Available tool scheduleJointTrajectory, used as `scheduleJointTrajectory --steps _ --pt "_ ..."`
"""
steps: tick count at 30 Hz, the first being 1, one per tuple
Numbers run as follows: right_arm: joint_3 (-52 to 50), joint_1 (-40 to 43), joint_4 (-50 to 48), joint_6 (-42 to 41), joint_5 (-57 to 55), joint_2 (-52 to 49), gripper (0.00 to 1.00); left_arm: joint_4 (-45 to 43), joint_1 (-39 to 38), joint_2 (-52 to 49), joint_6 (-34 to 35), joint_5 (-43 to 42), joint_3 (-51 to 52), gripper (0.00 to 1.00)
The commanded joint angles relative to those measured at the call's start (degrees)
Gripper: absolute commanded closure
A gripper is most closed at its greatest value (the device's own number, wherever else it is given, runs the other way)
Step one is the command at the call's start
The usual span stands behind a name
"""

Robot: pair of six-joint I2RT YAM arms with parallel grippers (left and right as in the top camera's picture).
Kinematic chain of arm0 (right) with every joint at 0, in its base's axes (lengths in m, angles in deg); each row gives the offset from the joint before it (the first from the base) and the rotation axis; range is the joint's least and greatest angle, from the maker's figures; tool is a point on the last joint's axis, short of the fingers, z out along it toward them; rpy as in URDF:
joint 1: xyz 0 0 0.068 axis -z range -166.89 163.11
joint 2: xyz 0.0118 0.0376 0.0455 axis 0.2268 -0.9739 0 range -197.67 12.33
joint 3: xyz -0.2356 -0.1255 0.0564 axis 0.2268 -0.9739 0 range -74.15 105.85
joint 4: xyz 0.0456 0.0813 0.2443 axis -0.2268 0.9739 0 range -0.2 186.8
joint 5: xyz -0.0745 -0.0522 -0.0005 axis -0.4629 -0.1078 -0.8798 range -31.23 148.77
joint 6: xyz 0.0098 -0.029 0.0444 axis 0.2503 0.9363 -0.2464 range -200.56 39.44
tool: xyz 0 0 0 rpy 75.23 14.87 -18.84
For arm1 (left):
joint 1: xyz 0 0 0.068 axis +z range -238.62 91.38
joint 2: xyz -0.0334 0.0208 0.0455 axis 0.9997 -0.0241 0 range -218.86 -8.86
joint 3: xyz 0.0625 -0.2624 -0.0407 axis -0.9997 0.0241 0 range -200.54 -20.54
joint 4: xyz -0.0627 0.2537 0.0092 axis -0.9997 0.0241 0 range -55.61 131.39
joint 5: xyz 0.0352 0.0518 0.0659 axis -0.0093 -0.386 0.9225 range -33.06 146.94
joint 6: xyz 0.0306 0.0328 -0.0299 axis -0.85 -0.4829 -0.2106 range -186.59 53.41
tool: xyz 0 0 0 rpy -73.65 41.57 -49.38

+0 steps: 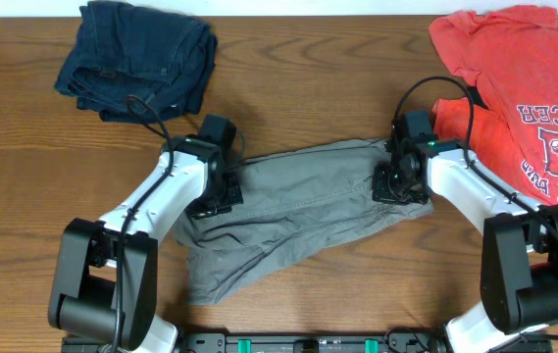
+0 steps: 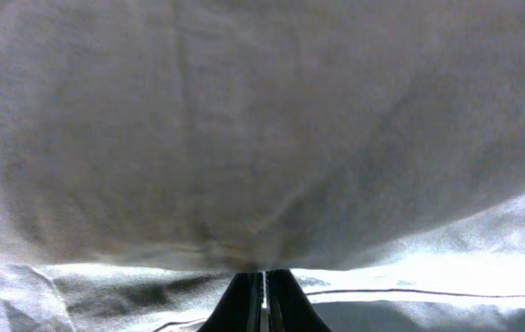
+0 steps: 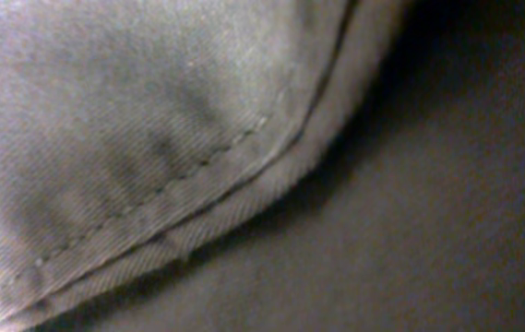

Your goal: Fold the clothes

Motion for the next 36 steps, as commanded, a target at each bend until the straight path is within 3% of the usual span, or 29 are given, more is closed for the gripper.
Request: scheduleJointTrajectory --steps 1,15,23,31,36 --pt "-1.0 -0.3 -0.5 -1.3 0.5 0.1 0.99 -0.4 -1.5 -0.8 0.3 0.6 2.2 0.94" --pt "-1.0 -0.3 -0.7 -1.3 0.5 0.1 0.99 -1.1 -3.9 -0.8 0.6 0.9 5.3 0.94" --pt "-1.0 -0.3 -1.3 -1.3 0.4 0.1 0.99 -12.7 -3.6 -0.9 0.6 12.6 5.6 0.94" --pt "-1.0 -0.3 -1.3 -1.3 0.4 0.1 0.99 -29.2 0.1 -0.9 0.5 16.1 5.6 0.94" --pt "-1.0 -0.3 -2.8 -1.6 0.4 0.1 0.99 -29.8 2.4 -0.9 -0.7 16.1 5.6 0.94"
